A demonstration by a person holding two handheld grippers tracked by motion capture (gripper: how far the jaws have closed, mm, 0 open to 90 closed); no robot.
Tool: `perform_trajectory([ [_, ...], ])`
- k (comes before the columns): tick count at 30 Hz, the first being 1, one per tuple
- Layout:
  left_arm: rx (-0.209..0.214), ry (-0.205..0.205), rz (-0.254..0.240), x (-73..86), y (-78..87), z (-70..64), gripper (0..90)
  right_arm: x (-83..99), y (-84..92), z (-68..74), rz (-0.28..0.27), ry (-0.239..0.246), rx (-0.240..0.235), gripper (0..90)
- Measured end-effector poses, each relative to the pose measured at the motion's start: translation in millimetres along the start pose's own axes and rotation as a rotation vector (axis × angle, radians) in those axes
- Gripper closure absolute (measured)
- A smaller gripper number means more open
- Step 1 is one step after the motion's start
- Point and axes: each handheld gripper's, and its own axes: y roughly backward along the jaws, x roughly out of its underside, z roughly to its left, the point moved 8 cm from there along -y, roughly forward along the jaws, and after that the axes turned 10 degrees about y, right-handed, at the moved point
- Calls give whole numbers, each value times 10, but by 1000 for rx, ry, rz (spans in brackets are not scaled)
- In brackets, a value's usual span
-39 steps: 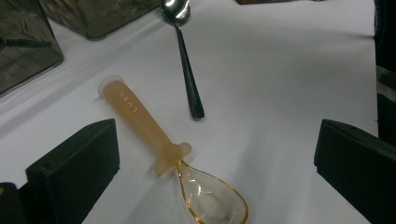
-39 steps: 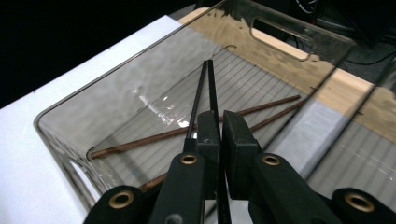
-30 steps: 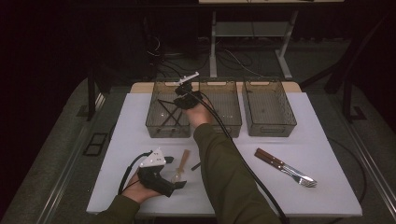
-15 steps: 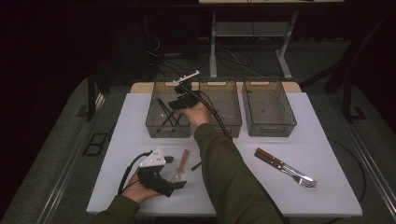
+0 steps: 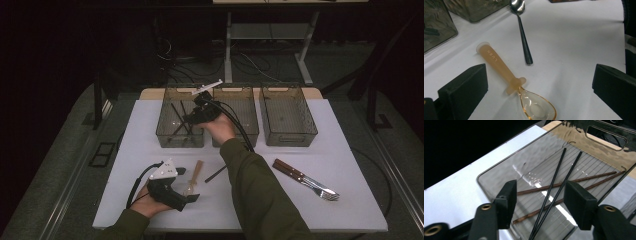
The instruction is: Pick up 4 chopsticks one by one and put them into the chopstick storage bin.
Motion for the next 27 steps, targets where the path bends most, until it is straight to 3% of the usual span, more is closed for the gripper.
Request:
perform_trajectory([
  [6,-3,5,-1,1,-4,-3,0,121,191,52,-33,24,-22,323],
  [9,-4,1,1,0,4,5,0,209,291,43,-49,47,29,259],
  [12,-5,5,-4,-6,15,7,0,311,380,22,-24,69,84,220],
  [15,-7,7,-7,-10,25,5,0,380,469,32,-43,49,68,183],
  [27,-9,28,-16,-7,25,8,0,707,800,54,-71,38,47,172],
])
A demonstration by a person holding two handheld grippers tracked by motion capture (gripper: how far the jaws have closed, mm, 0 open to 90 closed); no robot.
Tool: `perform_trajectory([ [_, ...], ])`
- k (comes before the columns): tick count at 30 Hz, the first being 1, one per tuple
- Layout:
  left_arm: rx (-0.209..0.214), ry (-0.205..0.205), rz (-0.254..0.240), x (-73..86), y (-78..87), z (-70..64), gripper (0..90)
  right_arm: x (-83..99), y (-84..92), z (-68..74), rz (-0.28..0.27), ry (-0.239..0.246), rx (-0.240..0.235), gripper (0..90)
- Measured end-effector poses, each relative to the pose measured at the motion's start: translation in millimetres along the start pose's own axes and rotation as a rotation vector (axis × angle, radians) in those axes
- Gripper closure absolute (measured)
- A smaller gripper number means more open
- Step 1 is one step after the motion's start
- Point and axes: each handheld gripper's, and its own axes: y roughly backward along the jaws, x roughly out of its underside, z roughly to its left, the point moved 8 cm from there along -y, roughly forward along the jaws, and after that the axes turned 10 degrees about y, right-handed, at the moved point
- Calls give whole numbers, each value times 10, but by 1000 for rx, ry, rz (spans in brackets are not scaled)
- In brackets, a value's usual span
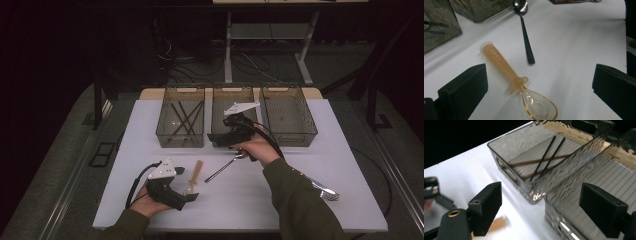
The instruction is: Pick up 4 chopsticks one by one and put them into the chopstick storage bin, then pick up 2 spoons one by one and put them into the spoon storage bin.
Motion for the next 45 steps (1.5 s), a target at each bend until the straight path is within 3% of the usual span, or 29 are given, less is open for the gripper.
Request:
perform_trajectory([
  [8,-1,1,6,6,-9,-10,0,272,271,-35,-16,-35,-20,155],
  [17,-4,-9,19,15,-13,4,0,595,626,-148,-70,-44,28,154],
  [28,-8,2,19,15,-21,16,0,988,940,-269,-91,-79,70,154],
  [45,-13,-1,10,-1,-1,25,0,1562,1384,-272,-98,-82,101,154],
])
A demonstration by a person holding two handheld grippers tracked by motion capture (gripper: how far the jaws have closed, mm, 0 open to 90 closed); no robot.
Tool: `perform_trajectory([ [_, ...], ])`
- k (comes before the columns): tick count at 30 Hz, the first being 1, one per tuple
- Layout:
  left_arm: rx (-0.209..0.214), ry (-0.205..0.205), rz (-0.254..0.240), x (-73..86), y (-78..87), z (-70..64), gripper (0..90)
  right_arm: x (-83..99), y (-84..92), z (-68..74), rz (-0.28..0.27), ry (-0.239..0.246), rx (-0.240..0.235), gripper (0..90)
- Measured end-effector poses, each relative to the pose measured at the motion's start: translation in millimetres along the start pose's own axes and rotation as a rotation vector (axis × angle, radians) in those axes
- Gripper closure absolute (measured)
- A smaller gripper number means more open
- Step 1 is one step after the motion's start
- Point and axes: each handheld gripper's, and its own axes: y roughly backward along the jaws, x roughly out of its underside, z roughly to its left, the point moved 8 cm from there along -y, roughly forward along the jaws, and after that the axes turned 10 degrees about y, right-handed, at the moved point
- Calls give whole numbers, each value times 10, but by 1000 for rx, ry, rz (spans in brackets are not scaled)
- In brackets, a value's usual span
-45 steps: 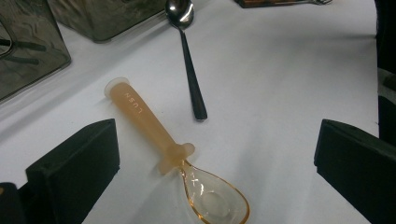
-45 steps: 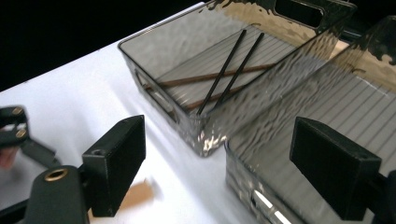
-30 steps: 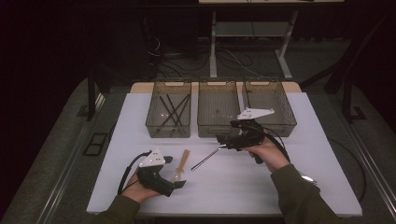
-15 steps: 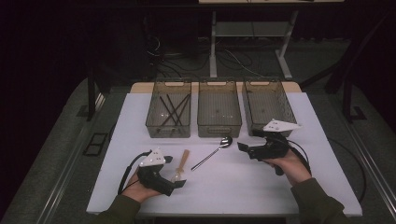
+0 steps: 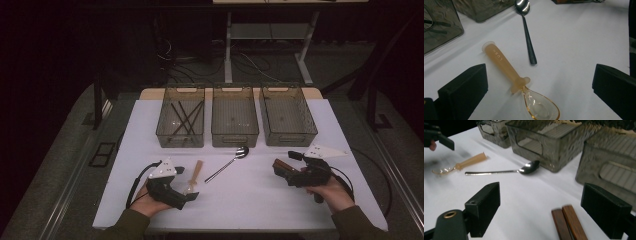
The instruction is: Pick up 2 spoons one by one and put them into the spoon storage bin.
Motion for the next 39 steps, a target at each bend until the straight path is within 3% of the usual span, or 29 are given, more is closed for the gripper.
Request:
perform_trajectory([
  [9,-14,7,1,-18,13,22,6,297,159,95,36,16,-12,155],
  [15,-28,11,7,-26,35,55,72,399,274,116,37,5,-8,155],
  [28,-98,32,14,-112,-6,144,364,416,260,147,54,18,-3,155],
  [39,-167,94,36,-258,-189,292,459,430,247,147,61,19,-5,155],
])
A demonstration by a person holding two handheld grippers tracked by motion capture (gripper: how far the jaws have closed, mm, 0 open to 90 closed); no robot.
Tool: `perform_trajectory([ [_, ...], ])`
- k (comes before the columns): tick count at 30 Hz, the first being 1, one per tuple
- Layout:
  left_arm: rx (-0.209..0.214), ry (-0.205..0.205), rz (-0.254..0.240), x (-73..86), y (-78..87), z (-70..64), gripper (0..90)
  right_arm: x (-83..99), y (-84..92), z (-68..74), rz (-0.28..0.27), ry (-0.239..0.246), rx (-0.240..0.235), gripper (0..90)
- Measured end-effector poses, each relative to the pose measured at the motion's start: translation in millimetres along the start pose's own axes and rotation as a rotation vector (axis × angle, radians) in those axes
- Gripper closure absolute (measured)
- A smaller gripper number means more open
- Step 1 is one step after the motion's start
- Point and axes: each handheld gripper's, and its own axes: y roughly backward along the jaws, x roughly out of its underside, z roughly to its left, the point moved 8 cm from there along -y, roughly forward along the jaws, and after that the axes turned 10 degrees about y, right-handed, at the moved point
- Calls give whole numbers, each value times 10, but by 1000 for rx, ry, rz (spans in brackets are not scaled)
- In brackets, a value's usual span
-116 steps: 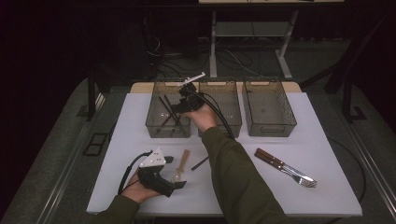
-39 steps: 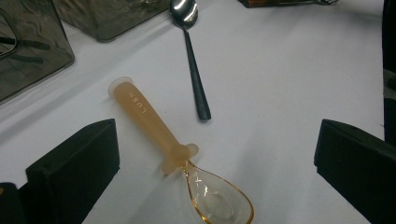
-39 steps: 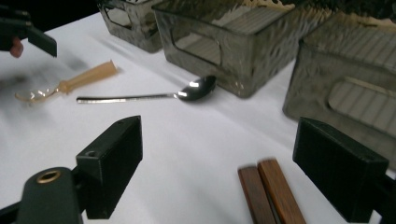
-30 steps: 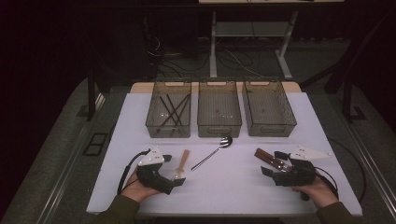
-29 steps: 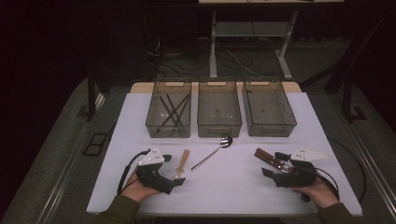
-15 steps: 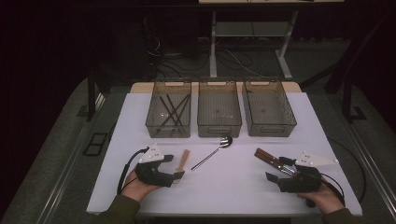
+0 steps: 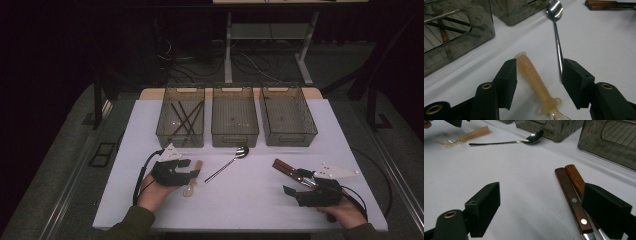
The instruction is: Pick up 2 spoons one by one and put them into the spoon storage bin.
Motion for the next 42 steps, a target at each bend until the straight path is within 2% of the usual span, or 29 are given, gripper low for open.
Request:
perform_trajectory([
  [14,-72,23,54,-99,-330,69,541,-5,-12,11,-1,8,-8,155],
  [17,-86,14,72,-78,-340,80,556,-1,-14,13,2,10,-9,154],
  [19,-89,29,73,-67,-346,80,574,3,-15,15,5,11,-10,155],
  [23,-90,7,91,-46,-362,81,580,3,-16,21,8,15,-11,155],
  [28,-100,0,121,-8,-380,96,589,0,-16,18,7,18,-9,155],
  [36,-124,-16,121,4,-389,73,597,6,-19,25,11,23,-13,155],
  [42,-122,-5,114,-2,-392,80,622,7,-21,28,13,29,-12,155],
])
